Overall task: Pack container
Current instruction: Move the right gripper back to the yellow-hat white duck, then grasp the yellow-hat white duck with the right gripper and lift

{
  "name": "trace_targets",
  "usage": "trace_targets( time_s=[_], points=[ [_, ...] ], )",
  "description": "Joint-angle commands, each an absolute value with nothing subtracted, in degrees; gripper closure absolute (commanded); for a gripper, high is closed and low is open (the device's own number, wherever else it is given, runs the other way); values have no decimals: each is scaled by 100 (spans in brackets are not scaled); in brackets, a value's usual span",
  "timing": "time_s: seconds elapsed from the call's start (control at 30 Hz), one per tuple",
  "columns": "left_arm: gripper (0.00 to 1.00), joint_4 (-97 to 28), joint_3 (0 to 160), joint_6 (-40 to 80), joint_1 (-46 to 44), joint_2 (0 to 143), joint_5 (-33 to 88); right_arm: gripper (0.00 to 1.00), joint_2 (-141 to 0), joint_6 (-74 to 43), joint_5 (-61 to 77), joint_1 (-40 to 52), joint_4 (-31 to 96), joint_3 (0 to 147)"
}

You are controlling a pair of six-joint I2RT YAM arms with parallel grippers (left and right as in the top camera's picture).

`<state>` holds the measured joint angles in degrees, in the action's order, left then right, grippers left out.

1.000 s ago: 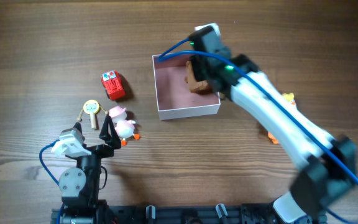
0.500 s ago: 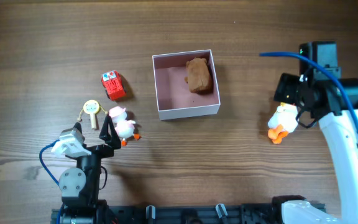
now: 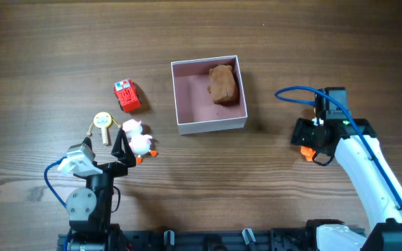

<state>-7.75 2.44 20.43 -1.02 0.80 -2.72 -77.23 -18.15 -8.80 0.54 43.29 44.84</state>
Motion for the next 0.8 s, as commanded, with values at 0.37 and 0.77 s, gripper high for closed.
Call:
trace_targets(
  time_s=[0.37, 0.77],
  points=[
    [0, -757, 202, 1957, -128, 43, -327, 96, -7701, -779, 268, 36, 4681, 5474],
    [0, -757, 202, 1957, -128, 43, -327, 96, -7640, -757, 351, 36, 4978, 5710]
  ],
)
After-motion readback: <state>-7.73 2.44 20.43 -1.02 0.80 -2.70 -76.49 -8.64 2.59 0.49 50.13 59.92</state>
